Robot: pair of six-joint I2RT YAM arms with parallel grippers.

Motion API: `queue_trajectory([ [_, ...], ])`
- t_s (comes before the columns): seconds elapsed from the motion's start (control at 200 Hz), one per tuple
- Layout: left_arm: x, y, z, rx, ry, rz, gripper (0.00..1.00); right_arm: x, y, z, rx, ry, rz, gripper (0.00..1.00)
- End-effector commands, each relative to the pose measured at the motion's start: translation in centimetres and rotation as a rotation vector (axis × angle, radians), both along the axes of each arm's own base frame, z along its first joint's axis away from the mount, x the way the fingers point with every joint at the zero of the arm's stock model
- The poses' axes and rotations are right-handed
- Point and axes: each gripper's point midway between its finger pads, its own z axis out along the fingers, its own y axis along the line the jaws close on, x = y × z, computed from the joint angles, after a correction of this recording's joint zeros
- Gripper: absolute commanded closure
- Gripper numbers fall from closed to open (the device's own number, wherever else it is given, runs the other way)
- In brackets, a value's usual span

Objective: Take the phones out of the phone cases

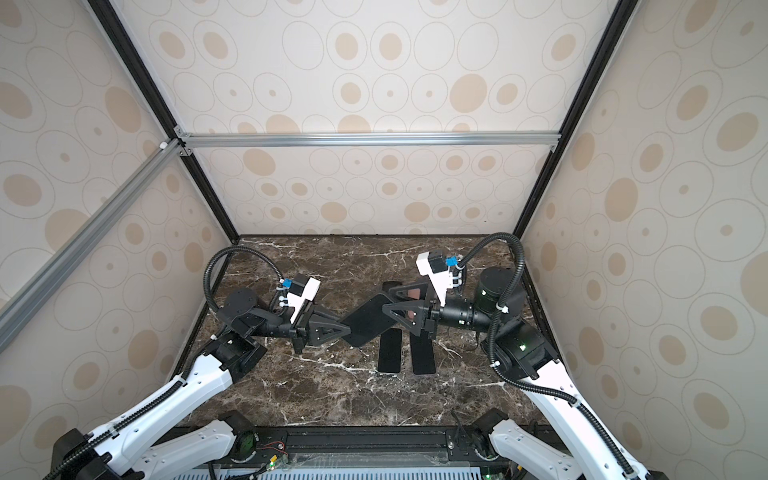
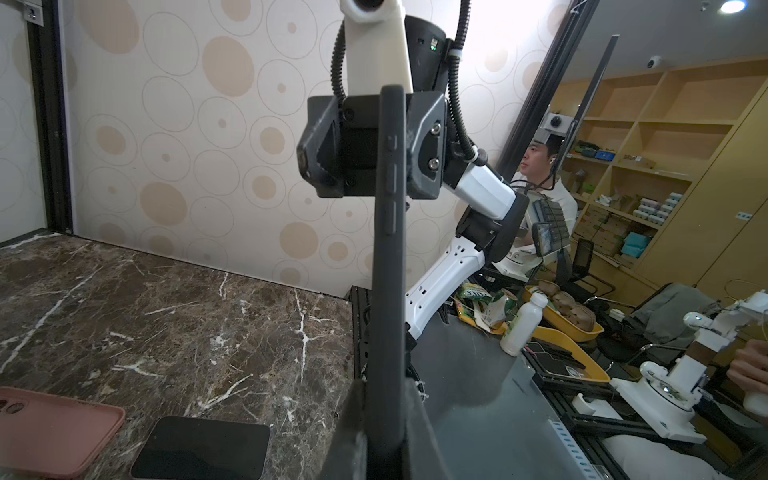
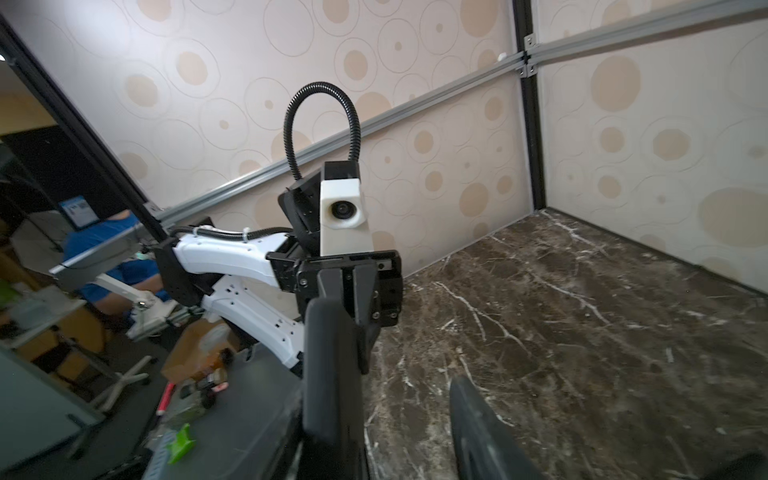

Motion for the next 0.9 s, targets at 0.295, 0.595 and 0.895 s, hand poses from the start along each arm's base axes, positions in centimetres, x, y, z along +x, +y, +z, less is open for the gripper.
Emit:
queue_trajectory([
  [0.295, 2.1, -0.3, 2.4, 0.027, -0.161, 0.121, 1.0, 0.9, -0.2, -0.4, -0.041, 0.008, -0.043, 0.27],
  [0.595, 0.8, 0.0, 1.9, 0.019, -0.21, 0.081, 1.0, -0.8, 1.3, 2.1, 0.049, 0.051, 0.135, 0.29],
  [0.895, 0.4, 0.4, 2.6, -0.013, -0.263, 0.087, 1.0, -0.2, 1.7, 2.3, 0.09, 0.138, 0.136, 0.38],
])
